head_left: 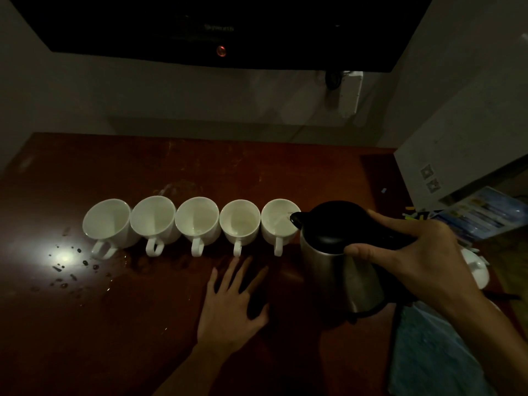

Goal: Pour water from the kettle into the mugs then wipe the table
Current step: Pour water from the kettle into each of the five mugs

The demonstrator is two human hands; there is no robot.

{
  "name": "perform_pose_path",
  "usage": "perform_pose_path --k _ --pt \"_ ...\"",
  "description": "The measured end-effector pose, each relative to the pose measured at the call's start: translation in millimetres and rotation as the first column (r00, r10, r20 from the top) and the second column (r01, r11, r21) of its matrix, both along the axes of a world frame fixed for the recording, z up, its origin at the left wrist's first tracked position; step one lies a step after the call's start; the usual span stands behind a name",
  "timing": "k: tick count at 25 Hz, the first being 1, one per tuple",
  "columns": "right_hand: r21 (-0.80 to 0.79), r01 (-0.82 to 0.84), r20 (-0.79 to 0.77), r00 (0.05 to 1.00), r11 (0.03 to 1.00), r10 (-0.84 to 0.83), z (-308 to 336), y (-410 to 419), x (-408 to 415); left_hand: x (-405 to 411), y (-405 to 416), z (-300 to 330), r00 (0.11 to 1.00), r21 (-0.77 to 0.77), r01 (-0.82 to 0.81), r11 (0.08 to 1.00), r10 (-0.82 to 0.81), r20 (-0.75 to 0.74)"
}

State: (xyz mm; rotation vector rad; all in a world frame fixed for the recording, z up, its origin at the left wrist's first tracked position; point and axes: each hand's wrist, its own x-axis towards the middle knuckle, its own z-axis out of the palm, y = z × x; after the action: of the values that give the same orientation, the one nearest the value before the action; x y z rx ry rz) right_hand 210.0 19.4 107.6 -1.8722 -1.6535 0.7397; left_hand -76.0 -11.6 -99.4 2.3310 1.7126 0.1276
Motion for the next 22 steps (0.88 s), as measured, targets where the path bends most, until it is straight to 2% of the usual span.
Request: perform_pose_path --k 11,22 --pt "-0.003 0.018 -0.031 0.999 1.000 -0.018 -0.6 2.2 -0.4 -0.3 -0.8 0.4 1.000 -0.006 0.009 1.000 -0.009 -0.006" --pt "-0.014 0.006 0.006 1.000 1.000 -0.006 1.2 2.0 -2.5 0.4 0.0 0.3 1.000 -0.006 0.003 1.000 -0.003 -0.016"
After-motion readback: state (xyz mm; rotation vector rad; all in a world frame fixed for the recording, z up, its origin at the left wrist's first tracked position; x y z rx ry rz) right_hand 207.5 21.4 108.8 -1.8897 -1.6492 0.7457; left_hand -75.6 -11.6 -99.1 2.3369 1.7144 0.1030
